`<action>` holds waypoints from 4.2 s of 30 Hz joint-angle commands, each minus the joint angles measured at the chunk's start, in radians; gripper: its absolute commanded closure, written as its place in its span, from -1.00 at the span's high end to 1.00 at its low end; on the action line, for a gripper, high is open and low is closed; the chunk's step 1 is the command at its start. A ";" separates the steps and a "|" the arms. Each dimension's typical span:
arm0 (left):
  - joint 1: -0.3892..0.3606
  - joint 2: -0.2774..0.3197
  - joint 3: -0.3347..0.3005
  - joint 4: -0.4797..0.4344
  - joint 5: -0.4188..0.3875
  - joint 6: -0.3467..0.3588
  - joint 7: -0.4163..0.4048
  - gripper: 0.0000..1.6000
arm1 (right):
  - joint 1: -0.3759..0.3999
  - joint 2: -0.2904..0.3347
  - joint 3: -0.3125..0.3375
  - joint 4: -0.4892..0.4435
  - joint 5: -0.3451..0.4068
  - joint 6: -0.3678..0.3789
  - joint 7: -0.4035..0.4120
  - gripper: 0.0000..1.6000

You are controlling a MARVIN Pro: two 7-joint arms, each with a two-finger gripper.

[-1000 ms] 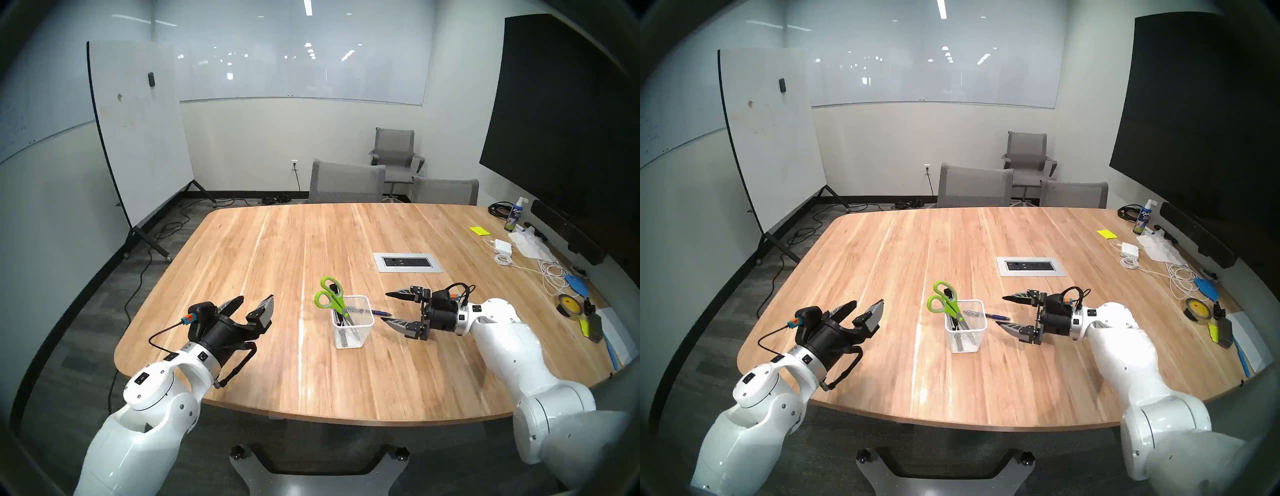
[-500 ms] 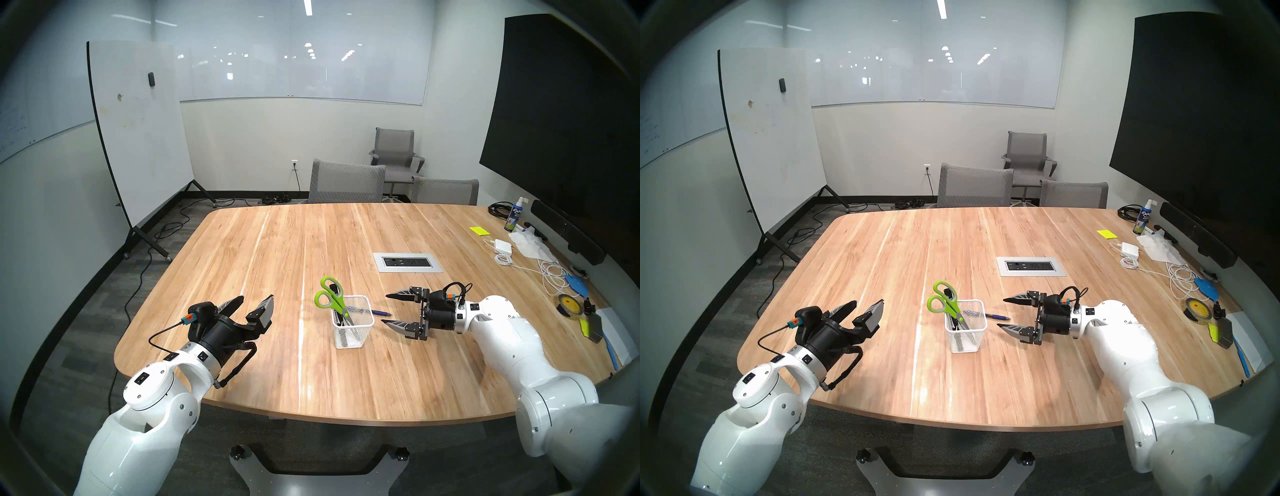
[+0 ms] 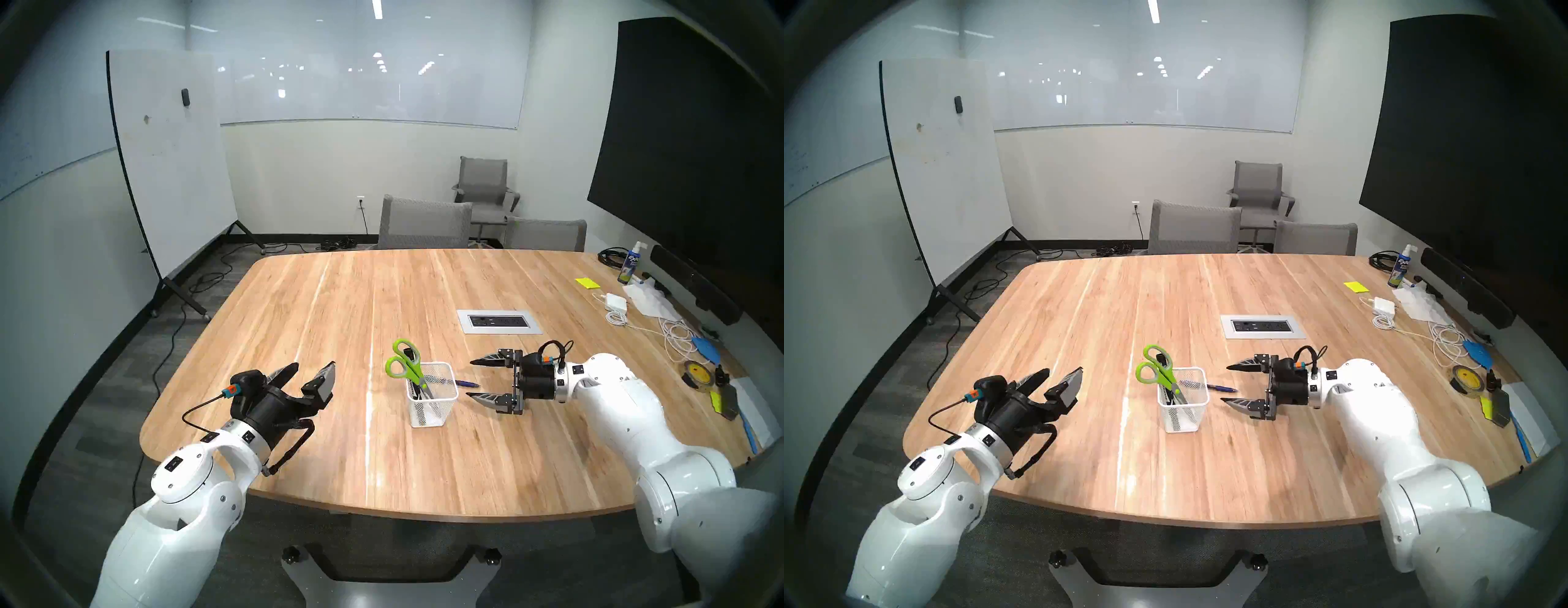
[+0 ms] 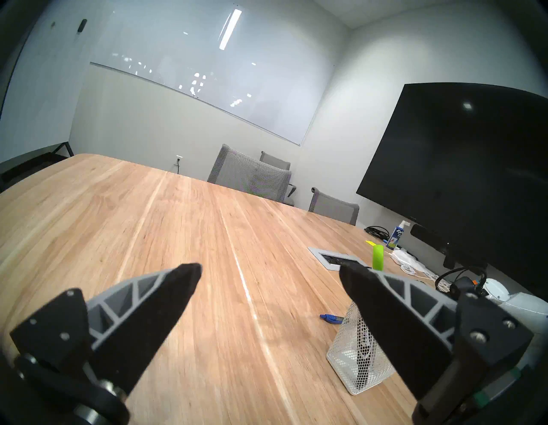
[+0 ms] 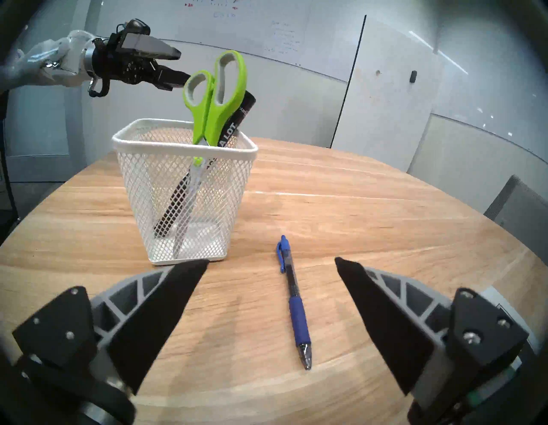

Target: Place the pen, the marker, and the scissors into the pen holder

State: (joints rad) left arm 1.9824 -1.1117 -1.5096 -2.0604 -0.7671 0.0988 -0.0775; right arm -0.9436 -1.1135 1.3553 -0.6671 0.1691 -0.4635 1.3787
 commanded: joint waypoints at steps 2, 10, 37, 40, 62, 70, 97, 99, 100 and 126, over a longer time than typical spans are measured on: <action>-0.001 0.001 -0.001 -0.023 0.002 -0.001 0.001 1.00 | 0.051 0.009 -0.023 0.011 0.005 0.012 0.075 1.00; -0.001 0.001 -0.001 -0.023 0.003 -0.001 0.001 1.00 | 0.090 0.006 -0.063 0.061 -0.017 0.017 0.065 1.00; -0.001 0.001 -0.001 -0.023 0.003 -0.001 0.000 1.00 | 0.209 -0.057 -0.138 0.249 -0.113 -0.046 -0.001 1.00; -0.001 0.001 -0.001 -0.023 0.003 -0.001 0.000 1.00 | 0.218 -0.062 -0.141 0.266 -0.115 -0.054 -0.002 1.00; -0.001 0.001 -0.001 -0.023 0.003 -0.001 0.000 1.00 | 0.290 -0.075 -0.186 0.376 -0.126 -0.073 0.006 1.00; -0.001 0.001 -0.001 -0.022 0.003 -0.001 0.000 1.00 | 0.318 -0.077 -0.208 0.405 -0.127 -0.069 0.016 1.00; -0.001 0.001 -0.001 -0.023 0.003 -0.001 0.000 1.00 | 0.374 -0.128 -0.277 0.484 -0.145 -0.027 0.042 1.00; -0.001 0.001 -0.001 -0.023 0.003 -0.001 0.000 1.00 | 0.379 -0.130 -0.283 0.489 -0.148 -0.022 0.044 1.00; -0.001 0.001 -0.001 -0.023 0.003 -0.001 0.000 1.00 | 0.381 -0.131 -0.284 0.492 -0.148 -0.019 0.045 1.00; -0.001 0.000 -0.001 -0.023 0.003 -0.001 0.000 1.00 | 0.399 -0.145 -0.308 0.513 -0.143 -0.053 0.038 -1.00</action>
State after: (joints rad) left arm 1.9824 -1.1126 -1.5101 -2.0604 -0.7666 0.0988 -0.0783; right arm -0.5727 -1.2584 1.0436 -0.1526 0.0163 -0.5036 1.3386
